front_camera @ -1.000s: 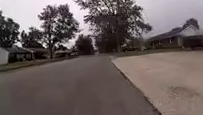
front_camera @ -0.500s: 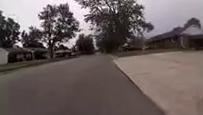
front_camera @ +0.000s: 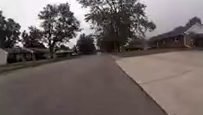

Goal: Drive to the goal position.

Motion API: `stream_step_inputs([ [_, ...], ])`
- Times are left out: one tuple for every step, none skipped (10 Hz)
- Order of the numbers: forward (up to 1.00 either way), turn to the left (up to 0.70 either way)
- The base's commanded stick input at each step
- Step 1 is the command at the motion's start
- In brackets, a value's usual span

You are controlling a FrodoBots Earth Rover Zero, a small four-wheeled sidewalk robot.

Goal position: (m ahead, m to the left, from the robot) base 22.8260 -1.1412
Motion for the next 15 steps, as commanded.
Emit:
stream_step_inputs([
  [1.00,0.00],
  [1.00,0.00],
  [1.00,0.00],
  [1.00,-0.17],
  [1.00,-0.38],
  [1.00,-0.24],
  [1.00,-0.07],
  [1.00,0.00],
  [1.00,-0.02],
  [1.00,-0.33],
  [1.00,-0.16],
  [1.00,-0.03],
  [1.00,0.00],
  [1.00,0.00],
  [1.00,0.00],
])
